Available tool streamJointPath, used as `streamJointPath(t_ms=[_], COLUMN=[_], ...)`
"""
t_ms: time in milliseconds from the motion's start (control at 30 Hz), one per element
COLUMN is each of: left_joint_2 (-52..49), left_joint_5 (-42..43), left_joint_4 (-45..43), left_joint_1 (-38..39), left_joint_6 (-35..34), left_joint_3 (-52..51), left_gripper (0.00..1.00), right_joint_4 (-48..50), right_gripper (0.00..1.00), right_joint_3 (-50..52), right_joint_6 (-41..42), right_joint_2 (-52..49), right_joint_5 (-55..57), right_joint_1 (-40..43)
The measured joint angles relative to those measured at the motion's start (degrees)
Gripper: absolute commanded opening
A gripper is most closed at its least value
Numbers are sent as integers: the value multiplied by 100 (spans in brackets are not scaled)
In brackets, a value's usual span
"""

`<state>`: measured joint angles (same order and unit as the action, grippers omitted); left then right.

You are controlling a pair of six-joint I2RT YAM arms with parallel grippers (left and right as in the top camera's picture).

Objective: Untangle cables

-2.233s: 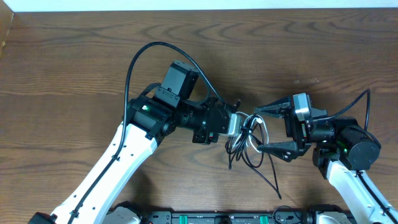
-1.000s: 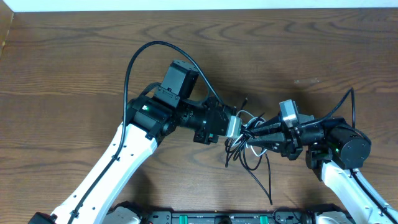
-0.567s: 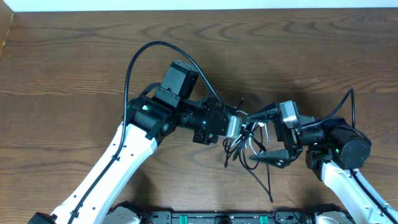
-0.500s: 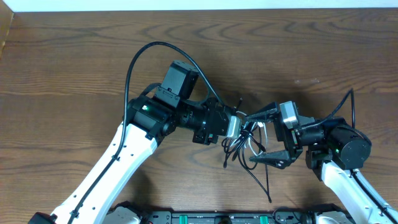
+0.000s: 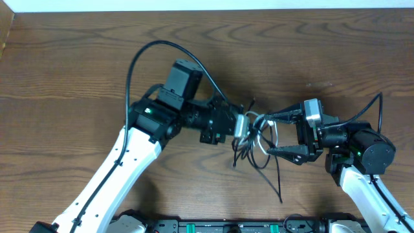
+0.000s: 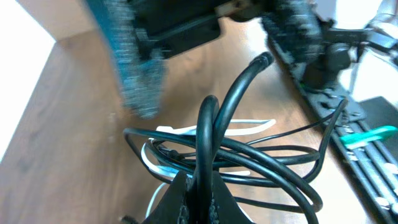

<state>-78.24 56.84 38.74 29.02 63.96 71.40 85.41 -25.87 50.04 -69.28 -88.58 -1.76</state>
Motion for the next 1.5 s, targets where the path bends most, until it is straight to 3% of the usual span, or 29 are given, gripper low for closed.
streamJointPath(t_ms=[433, 533, 867, 1167, 1500], left_joint_2=[0, 0, 0, 0, 0], left_joint_5=[245, 313, 518, 426, 391], left_joint_4=[-308, -304, -116, 597, 595], left_joint_1=[-271, -271, -271, -271, -98], left_joint_6=[-378, -385, -398, -105, 326], left_joint_3=[2, 0, 0, 2, 2], left_gripper=[8, 8, 8, 8, 8], right_joint_4=[-101, -105, -118, -116, -422], right_gripper=[56, 55, 86, 88, 91], right_joint_3=[0, 0, 0, 0, 0], right_joint_6=[-7, -7, -219, -407, -411], right_joint_2=[0, 0, 0, 0, 0], right_joint_5=[0, 0, 2, 122, 387], right_joint_1=[4, 4, 4, 203, 330])
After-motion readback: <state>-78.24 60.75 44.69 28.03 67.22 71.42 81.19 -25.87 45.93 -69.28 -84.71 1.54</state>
